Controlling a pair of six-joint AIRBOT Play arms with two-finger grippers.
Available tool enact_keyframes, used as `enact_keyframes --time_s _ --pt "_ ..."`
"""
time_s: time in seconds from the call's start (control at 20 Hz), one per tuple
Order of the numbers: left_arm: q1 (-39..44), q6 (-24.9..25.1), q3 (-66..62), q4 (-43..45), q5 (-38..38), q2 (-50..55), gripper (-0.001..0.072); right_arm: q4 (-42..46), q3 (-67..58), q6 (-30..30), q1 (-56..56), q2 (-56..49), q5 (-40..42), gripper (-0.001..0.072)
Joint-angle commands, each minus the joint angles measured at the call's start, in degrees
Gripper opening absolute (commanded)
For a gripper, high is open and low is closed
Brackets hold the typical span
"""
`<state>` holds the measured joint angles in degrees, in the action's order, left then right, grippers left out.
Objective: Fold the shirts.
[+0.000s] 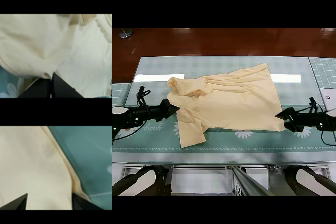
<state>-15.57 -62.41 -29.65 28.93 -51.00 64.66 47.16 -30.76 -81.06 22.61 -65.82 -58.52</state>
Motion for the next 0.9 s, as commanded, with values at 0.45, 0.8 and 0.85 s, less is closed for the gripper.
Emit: enact_keyframes --time_s 0.45,0.8,0.85 --pt "0.2 0.3 -0.1 0.0 -1.6 0.0 0.0028 4.4 -16.5 -1.0 -6.7 -9.0 -9.3 0.0568" --pt "0.2 0.3 -0.1 0.0 -1.6 0.0 0.0028 18.4 -7.1 -3.5 3.3 -1.7 -10.2 0.057" --pt "0.2 0.2 -0.1 0.0 -1.6 0.0 0.0029 15.8 -5.1 -2.0 2.3 -2.4 -8.5 0.0571"
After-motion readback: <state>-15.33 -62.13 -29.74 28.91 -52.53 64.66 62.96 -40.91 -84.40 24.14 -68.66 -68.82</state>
